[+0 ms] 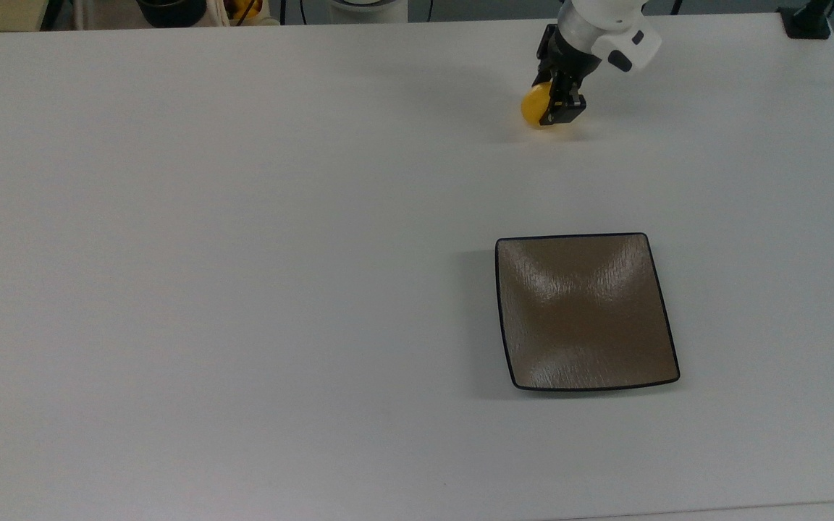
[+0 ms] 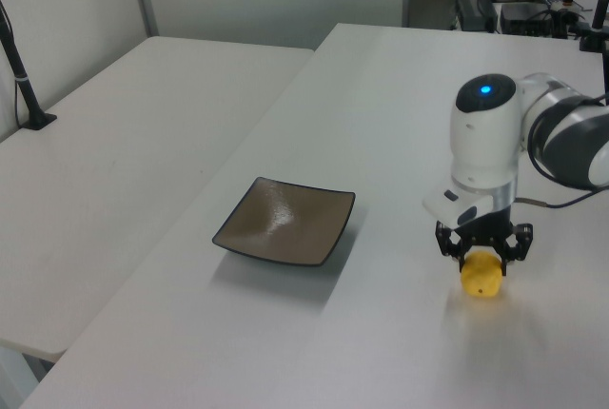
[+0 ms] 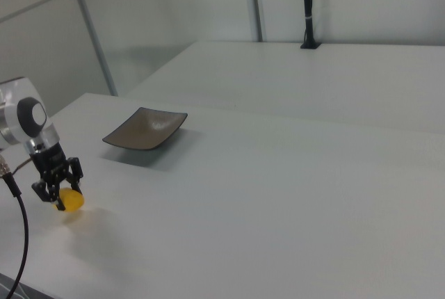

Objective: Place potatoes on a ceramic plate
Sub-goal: 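Close the gripper on the yellow potato, then lift the potato and carry it over the brown plate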

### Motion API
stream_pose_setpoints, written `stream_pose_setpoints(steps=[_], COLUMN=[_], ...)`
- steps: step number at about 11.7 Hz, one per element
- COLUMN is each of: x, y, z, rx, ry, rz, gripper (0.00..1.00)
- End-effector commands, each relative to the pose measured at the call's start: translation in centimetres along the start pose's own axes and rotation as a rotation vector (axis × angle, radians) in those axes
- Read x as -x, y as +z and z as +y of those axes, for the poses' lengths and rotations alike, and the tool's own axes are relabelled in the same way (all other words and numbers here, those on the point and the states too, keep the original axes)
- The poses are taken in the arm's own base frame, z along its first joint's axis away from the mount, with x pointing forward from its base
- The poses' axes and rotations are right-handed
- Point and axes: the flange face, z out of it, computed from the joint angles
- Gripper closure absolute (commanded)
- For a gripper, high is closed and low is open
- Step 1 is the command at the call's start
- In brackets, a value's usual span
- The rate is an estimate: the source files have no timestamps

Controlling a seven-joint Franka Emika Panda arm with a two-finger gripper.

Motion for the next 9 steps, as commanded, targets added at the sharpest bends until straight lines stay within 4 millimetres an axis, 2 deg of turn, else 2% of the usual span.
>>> stream_pose_setpoints(steps=[1,3,6,8,9], x=[2.8,5.8,10.4,13.4,14.4], y=[-7.1,-10.7,-15.9,-18.6,-20.3], z=[1.0,1.5,3.2,4.3,4.6], rx=[-0.03,0.007,0.034,0.021,0.009], ry=[0.161,0.27,0.568,0.745,0.84], rz=[0.065,0.076,0.097,0.13,0.173], gripper=[0.97,0.97,0.97,0.97,0.98])
